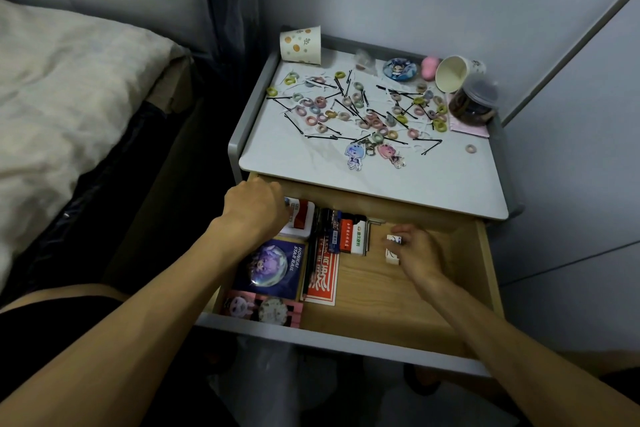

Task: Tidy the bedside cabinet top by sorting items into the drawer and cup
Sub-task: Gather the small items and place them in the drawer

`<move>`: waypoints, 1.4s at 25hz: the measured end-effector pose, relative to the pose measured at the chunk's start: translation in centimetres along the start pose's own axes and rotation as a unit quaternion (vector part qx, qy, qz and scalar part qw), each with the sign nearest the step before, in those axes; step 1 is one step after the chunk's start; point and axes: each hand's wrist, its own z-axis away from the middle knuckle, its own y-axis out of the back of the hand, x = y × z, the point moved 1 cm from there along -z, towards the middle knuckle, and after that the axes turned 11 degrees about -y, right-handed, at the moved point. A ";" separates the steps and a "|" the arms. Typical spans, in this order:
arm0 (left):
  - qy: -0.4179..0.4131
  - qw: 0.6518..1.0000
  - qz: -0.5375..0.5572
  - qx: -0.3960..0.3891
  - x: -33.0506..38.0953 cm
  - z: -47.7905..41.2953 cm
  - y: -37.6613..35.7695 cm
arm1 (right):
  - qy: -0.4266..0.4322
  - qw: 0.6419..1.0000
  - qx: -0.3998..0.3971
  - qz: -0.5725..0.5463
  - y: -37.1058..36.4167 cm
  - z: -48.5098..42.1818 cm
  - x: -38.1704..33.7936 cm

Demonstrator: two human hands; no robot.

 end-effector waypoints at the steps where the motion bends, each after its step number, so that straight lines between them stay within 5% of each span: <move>1: -0.001 1.000 -0.001 -0.001 0.1 0.1 0.0 | 0.002 1.000 -0.007 -0.004 -0.1 -0.1 -0.1; 11: -0.005 1.000 -0.023 -0.004 0.4 0.0 0.2 | 0.003 0.990 0.048 0.134 0.3 -0.2 0.1; 28: -0.006 0.999 -0.036 -0.017 0.8 0.1 0.5 | -0.007 0.998 0.007 0.068 -2.1 -0.1 -1.8; 35: 0.010 0.998 -0.066 0.013 1.2 0.1 0.2 | 0.026 0.986 0.057 0.152 -0.2 0.7 -2.4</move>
